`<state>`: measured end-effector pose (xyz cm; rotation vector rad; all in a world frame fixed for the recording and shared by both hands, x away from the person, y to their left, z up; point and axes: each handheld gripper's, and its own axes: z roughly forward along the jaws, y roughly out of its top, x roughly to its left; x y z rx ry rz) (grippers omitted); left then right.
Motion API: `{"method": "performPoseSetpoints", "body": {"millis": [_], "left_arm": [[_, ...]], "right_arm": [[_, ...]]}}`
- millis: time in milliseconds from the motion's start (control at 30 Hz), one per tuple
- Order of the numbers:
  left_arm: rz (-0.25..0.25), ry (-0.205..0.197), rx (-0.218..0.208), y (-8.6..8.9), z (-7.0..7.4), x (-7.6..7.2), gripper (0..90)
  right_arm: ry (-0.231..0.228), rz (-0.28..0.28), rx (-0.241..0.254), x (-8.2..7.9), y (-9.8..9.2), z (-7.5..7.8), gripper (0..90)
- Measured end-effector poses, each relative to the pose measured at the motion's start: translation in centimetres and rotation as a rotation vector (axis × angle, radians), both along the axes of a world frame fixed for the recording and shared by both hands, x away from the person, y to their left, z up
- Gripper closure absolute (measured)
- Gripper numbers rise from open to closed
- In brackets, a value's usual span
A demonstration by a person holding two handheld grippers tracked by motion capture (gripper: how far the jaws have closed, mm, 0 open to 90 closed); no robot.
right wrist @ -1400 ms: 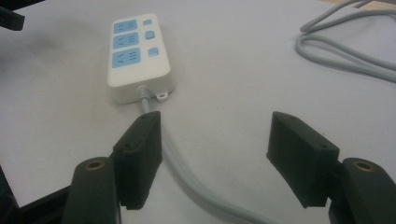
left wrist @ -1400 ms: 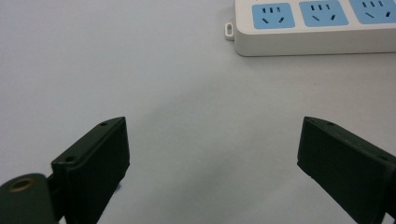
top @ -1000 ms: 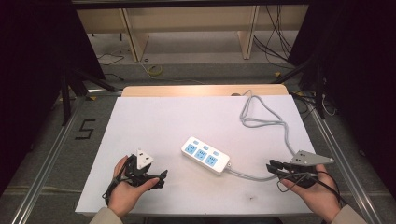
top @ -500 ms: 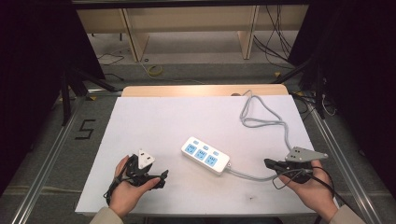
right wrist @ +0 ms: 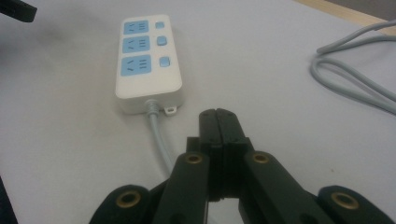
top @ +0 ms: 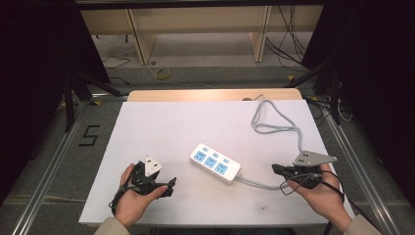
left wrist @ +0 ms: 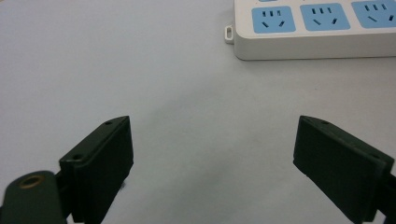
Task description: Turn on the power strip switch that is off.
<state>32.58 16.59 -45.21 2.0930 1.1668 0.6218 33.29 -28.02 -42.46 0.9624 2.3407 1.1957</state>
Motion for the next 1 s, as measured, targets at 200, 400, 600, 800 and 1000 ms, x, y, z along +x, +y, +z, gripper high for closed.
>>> {"method": "performPoseSetpoints", "body": {"millis": [200, 400, 600, 800, 1000], "left_arm": [[-0.004, 0.002, 0.007, 0.0, 0.0, 0.0, 11.8], [0.002, -0.003, 0.006, 0.0, 0.0, 0.0, 11.8], [-0.005, -0.003, 0.011, -0.1, 0.0, 0.1, 11.9], [-0.004, -0.004, 0.009, -0.1, 0.0, 0.1, 12.0], [-0.006, -0.004, 0.012, -0.2, 0.0, 0.1, 12.0]], "right_arm": [[-0.001, 0.005, -0.003, 0.2, 0.3, 0.0, 90.0], [-0.005, 0.014, -0.009, 0.5, 0.6, 0.2, 90.0], [-0.003, 0.02, -0.009, 1.0, 1.3, 0.2, 90.0], [-0.001, 0.026, -0.007, 1.4, 1.8, 0.2, 90.0], [0.001, 0.03, -0.01, 1.8, 2.2, 0.3, 90.0]]}}
